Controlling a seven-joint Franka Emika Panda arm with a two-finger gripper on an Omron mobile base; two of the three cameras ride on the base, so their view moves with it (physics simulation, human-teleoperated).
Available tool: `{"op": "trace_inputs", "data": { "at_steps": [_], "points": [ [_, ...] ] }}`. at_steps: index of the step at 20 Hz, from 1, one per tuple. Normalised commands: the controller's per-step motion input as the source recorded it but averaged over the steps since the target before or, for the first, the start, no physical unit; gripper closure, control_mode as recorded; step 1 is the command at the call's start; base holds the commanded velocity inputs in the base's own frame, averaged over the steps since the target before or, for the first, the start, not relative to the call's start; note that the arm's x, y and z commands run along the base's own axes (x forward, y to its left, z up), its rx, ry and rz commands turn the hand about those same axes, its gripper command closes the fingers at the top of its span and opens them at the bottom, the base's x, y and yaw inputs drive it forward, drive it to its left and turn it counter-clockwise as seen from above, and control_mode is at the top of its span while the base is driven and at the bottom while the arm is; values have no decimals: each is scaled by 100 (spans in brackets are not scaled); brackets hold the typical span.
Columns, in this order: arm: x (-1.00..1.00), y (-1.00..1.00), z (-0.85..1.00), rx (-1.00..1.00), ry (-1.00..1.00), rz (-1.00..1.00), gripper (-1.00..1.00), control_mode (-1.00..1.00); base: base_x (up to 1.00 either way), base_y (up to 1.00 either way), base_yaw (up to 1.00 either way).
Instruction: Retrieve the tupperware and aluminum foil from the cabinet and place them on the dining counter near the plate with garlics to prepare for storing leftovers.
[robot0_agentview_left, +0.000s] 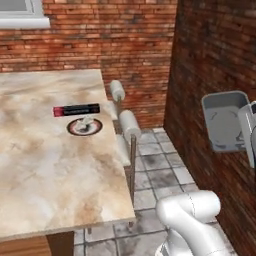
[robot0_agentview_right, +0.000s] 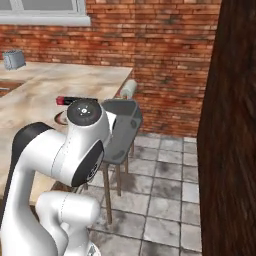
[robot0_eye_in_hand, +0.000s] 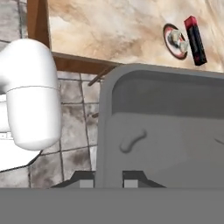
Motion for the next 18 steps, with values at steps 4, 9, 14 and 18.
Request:
{"op": "trace_inputs", "data": {
  "at_steps": [4,9,14,18],
  "points": [
    [0,0,0,0,0,0,100,100,77,-46,62],
    [0,0,0,0,0,0,100,100,57,-55,61],
    [0,0,0,0,0,0,100,100,44,-65,60],
    [0,0,0,0,0,0,100,100,19,-84,55]
  ]
}}
